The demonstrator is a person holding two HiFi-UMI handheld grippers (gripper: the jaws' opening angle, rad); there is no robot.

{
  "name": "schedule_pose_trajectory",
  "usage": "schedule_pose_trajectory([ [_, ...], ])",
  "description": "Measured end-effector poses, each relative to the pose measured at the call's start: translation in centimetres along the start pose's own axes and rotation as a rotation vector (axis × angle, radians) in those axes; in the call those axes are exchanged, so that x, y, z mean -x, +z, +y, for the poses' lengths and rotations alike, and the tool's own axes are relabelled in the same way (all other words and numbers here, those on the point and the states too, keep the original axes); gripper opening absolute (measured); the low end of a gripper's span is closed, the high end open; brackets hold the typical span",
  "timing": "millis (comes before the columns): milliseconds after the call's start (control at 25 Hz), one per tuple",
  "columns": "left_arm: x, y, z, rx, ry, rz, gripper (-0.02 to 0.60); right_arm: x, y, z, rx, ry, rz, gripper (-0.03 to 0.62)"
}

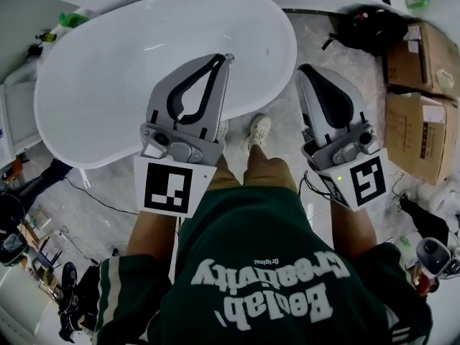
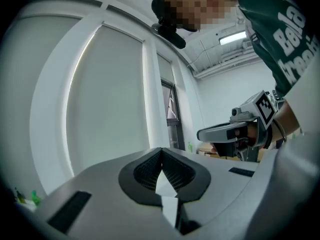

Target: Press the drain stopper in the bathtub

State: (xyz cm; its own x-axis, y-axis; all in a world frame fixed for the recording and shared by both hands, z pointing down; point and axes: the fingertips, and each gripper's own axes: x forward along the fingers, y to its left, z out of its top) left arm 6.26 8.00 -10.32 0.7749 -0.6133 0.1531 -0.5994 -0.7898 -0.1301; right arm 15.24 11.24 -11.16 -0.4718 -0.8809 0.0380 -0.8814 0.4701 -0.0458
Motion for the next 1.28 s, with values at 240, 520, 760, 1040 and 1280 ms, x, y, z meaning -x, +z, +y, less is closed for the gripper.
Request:
schedule_pose_trajectory([
  [240,-1.5,-2.5,-0.7,-0.032,0.077,0.025,0.006,-1.4,-5.4,-1.5,-0.068,0.103,0.033,0.009],
  [520,-1.1,-9.1,-0.3,-0.008,0.081,0.088,0.006,-4.4,-11.9,-0.7,-0.073,0.168,0.098,0.009],
  [760,-1.6,-16.5,0.9,0.038,0.083,0.114,0.006,-7.1,-18.2,-0.8,-0.065,0.15,0.173,0.01],
  [1040,-2.1,-23.8,3.9,0.089,0.121,0.107,0.006,-9.9,-26.7,-0.8,-0.019,0.141,0.32,0.009],
  [1280,-3.0,-29.1,5.4,0.145,0.133,0.103,0.006,-12.7,-33.1,0.2,-0.025,0.141,0.399,0.009],
])
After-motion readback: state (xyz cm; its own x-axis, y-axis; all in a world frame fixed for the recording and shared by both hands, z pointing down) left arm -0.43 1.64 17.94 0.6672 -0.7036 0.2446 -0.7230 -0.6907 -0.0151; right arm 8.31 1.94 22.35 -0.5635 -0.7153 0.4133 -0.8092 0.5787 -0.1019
